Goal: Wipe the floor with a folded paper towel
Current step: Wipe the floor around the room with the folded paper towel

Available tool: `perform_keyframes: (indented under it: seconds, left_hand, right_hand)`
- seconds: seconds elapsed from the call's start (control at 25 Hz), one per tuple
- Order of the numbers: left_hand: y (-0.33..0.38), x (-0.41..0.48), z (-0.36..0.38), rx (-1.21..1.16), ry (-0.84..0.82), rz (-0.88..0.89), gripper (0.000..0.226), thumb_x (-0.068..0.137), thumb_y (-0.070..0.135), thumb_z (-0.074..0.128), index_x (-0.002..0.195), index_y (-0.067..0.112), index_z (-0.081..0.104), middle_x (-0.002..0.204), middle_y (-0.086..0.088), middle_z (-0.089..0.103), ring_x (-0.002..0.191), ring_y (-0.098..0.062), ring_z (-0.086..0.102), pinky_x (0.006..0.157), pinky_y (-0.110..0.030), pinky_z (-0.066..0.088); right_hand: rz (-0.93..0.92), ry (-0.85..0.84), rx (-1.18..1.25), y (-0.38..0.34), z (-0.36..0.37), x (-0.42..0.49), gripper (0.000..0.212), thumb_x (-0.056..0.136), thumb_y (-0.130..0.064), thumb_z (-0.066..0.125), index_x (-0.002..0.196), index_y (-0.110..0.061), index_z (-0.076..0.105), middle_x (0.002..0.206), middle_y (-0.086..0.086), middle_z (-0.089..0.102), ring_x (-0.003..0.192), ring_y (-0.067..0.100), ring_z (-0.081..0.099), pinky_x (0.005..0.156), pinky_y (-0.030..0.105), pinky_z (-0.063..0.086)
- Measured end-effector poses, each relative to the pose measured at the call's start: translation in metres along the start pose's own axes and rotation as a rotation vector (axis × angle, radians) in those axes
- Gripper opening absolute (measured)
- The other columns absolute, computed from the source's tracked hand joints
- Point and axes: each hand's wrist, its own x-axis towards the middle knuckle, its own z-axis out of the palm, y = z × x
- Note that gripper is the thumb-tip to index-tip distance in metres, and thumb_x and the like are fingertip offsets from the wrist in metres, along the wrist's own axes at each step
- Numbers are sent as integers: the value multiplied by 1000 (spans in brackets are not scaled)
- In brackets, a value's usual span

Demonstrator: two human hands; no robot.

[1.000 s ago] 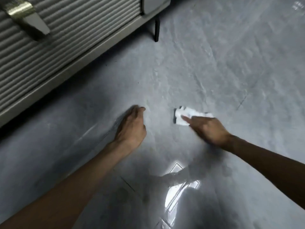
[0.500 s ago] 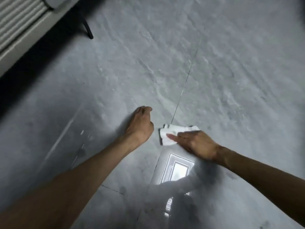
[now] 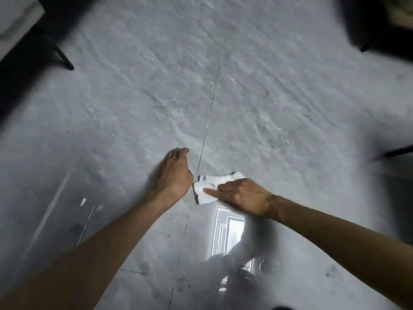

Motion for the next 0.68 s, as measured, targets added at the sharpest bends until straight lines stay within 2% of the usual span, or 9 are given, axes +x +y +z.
perform_keyframes:
  seconds: [0.12, 0.2, 0.28, 0.36, 0.4, 0.48, 0.56, 0.6, 0.68]
  left_hand:
    - [-4, 7, 7, 171, -9, 64, 57, 86, 4, 44, 141, 5, 32, 142, -19, 37, 134, -31, 31, 109, -34, 27]
    - [-2, 13, 11, 273, -35, 80, 58, 92, 20, 46, 143, 5, 25, 144, -26, 28, 138, -36, 22, 112, -38, 24]
    - [5, 23, 16, 358, -139, 44, 75, 96, 42, 42, 150, 7, 4, 152, -36, 2, 144, -45, -2, 118, -45, 8]
    - [12, 24, 21, 420, -216, 13, 91, 94, 54, 41, 150, 8, -14, 148, -41, -18, 140, -51, -21, 117, -51, -5]
    - [12, 29, 25, 429, -230, -11, 95, 92, 56, 43, 149, 8, -17, 146, -43, -22, 138, -52, -24, 116, -53, -7]
    - [13, 38, 29, 427, -245, -70, 99, 90, 54, 49, 149, 9, -16, 144, -45, -23, 137, -54, -25, 117, -56, -7]
    - [16, 48, 29, 432, -242, -127, 102, 88, 53, 54, 149, 8, -13, 144, -46, -21, 137, -55, -22, 117, -56, -5]
    - [19, 55, 29, 438, -244, -148, 104, 87, 52, 57, 149, 7, -13, 144, -47, -19, 138, -56, -20, 117, -57, -3]
    - [25, 65, 31, 454, -254, -171, 107, 86, 49, 60, 148, 4, -14, 143, -49, -16, 137, -59, -16, 117, -59, 1]
  right_hand:
    - [791, 204, 77, 81, -22, -51, 38, 97, -34, 44, 133, -34, 54, 126, 1, 64, 108, 24, 64, 90, 39, 52]
    - [1313, 219, 3, 124, -24, -54, 39, 100, -22, 39, 137, -28, 48, 129, 17, 59, 109, 40, 60, 91, 44, 47]
    - [1603, 324, -14, 150, -32, -3, 35, 101, -14, 32, 129, -17, 52, 117, 21, 63, 104, 41, 61, 86, 42, 46]
    - [1518, 409, -9, 151, -35, 59, 34, 102, -13, 30, 124, -14, 56, 111, 19, 67, 99, 38, 64, 80, 41, 48]
    - [1299, 391, -7, 142, -30, 92, 35, 101, -13, 33, 128, -16, 55, 109, 17, 68, 95, 38, 65, 75, 40, 48]
    - [641, 221, -38, 100, -8, 127, 42, 96, -17, 43, 137, -23, 48, 104, 7, 69, 86, 33, 65, 61, 35, 44]
    - [128, 53, -25, 96, -3, 111, 48, 93, -20, 52, 141, -26, 45, 101, -2, 67, 82, 23, 61, 54, 28, 36]
    - [46, 42, -63, 123, -9, 99, 49, 94, -19, 54, 141, -27, 45, 108, -3, 67, 87, 23, 62, 56, 28, 39]
    - [355, 46, -116, 181, -19, 68, 46, 98, -25, 48, 144, -31, 43, 126, 2, 64, 104, 32, 62, 73, 36, 48]
